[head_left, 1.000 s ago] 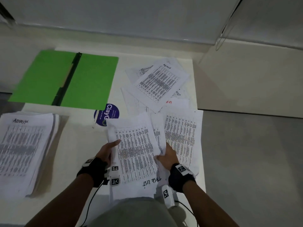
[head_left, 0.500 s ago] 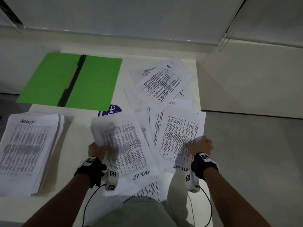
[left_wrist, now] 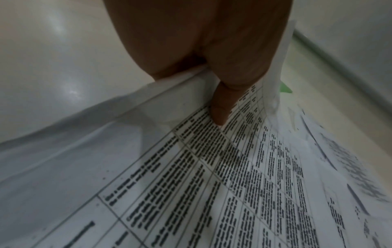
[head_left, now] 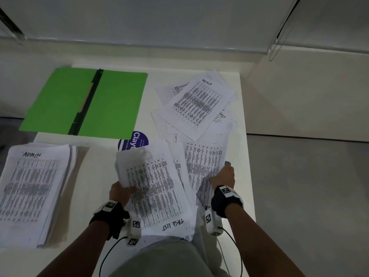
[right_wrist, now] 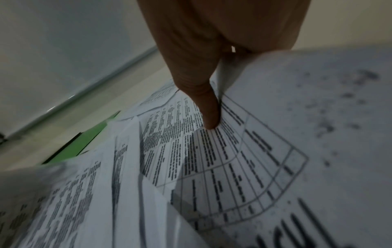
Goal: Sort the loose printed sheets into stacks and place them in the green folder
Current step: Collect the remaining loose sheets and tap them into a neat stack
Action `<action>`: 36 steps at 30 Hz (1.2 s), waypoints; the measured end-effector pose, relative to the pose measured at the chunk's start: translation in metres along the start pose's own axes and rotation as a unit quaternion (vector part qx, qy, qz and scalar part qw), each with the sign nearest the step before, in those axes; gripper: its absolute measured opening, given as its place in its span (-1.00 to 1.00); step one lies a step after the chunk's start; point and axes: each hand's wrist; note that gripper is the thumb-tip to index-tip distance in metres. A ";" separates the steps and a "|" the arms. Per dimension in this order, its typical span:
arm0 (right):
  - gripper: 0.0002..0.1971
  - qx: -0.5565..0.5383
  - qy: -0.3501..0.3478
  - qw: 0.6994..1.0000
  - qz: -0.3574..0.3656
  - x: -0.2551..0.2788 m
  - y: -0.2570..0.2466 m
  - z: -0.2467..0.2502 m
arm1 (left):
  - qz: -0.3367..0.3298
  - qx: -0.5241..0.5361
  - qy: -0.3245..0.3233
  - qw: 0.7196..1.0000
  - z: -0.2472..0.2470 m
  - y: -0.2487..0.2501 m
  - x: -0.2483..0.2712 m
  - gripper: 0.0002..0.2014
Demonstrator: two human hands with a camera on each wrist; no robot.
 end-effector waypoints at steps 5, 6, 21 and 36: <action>-0.48 -0.013 -0.042 0.998 -0.040 0.000 0.006 0.003 | -0.016 0.010 -0.023 1.000 0.003 0.000 -0.004 -0.59; -0.50 -0.022 -0.053 0.997 -0.048 0.000 0.009 0.006 | -0.018 0.016 -0.026 0.999 0.004 0.002 -0.003 -0.59; -0.61 -0.315 -0.121 0.911 0.237 0.077 -0.007 0.150 | -0.036 0.019 -0.060 0.997 0.011 0.016 -0.007 -0.69; -0.10 -0.029 -0.300 0.941 0.154 0.098 0.012 -0.052 | 0.035 0.163 -0.182 0.969 0.021 -0.028 0.010 -0.19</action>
Point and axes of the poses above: each hand's wrist, its own x-axis away from the middle knuckle, its own z-axis out of the back of the hand, y = z × x, and after that the axes turned 1 degree about y, right-handed
